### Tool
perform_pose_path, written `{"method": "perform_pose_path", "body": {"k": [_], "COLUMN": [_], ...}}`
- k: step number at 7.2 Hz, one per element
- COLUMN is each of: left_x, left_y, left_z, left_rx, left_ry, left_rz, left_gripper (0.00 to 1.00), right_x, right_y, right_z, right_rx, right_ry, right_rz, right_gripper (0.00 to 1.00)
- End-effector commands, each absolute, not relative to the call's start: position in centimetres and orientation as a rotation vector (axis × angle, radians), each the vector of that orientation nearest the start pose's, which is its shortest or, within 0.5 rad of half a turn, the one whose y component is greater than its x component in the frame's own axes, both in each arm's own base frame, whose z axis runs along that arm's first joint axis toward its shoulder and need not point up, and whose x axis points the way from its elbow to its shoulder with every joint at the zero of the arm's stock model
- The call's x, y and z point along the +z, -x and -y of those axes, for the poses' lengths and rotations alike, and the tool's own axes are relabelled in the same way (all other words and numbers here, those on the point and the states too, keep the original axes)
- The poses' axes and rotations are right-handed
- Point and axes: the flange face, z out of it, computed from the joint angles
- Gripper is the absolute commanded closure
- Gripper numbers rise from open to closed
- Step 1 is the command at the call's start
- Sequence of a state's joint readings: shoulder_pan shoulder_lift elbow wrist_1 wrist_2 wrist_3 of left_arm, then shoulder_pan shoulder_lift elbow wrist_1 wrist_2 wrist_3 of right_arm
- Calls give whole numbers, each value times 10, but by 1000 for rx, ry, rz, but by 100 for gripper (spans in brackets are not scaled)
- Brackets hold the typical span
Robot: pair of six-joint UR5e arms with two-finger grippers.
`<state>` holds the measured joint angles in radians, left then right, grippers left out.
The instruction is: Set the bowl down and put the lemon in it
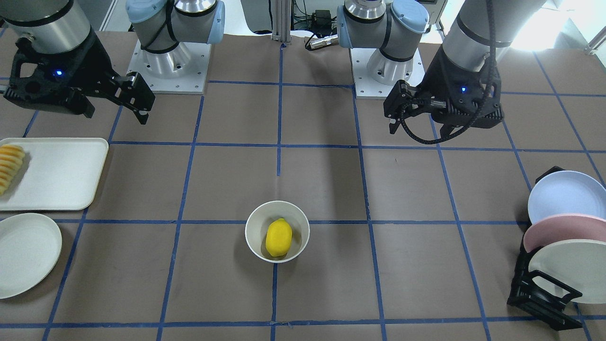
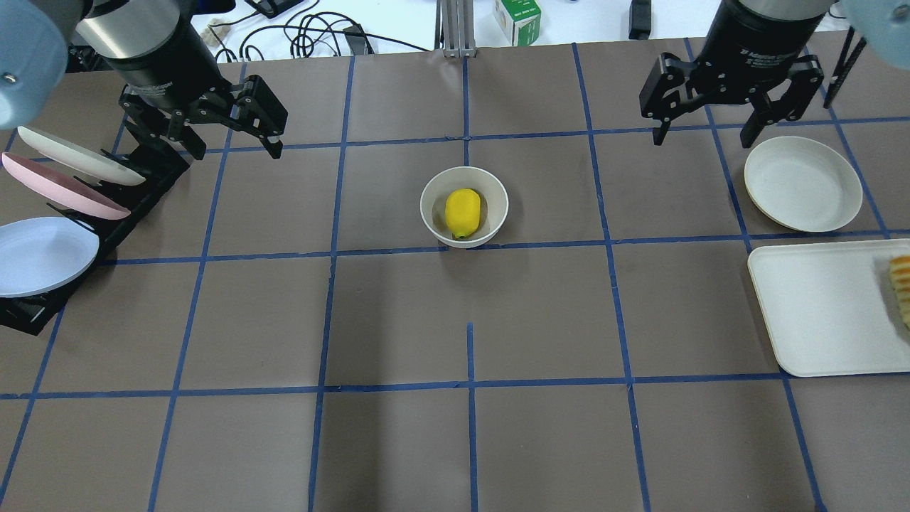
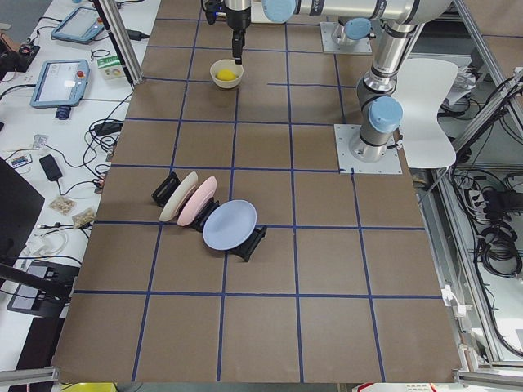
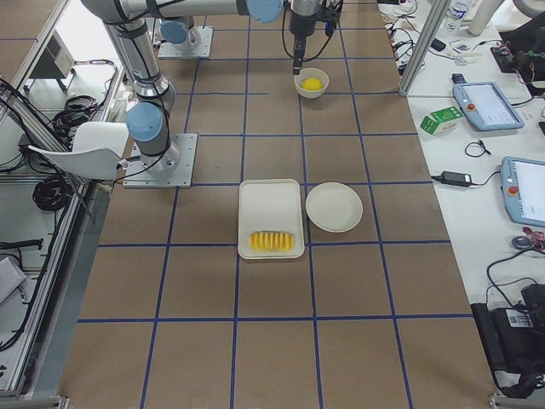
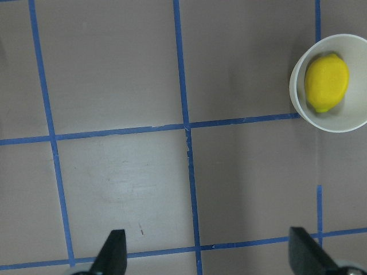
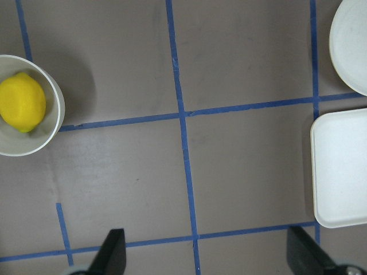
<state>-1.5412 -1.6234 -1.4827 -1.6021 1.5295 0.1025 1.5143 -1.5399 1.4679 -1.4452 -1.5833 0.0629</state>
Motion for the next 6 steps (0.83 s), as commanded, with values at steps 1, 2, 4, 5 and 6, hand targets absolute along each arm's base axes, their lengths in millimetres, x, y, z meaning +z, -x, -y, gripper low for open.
{"method": "perform_pose_path", "body": {"k": [1, 2, 4, 5, 6], "left_x": [502, 502, 502, 502, 502], "left_y": [122, 122, 122, 122, 122], "left_z": [519, 519, 519, 519, 519], "left_rx": [-12, -12, -14, -14, -14], "left_ry": [-115, -112, -112, -112, -112], "left_rz": [-3181, -3181, -3181, -3180, -3180], "left_gripper": [0, 0, 0, 0, 0], "right_x": [512, 515, 514, 511, 511], "right_y": [-92, -94, -113, -119, -119], "right_z": [492, 488, 486, 488, 488], "right_rx": [112, 102, 103, 103, 98], "right_ry": [-224, -200, -147, -130, -130], "right_rz": [-3143, -3139, -3115, -3115, -3115], "right_gripper": [0, 0, 0, 0, 0]}}
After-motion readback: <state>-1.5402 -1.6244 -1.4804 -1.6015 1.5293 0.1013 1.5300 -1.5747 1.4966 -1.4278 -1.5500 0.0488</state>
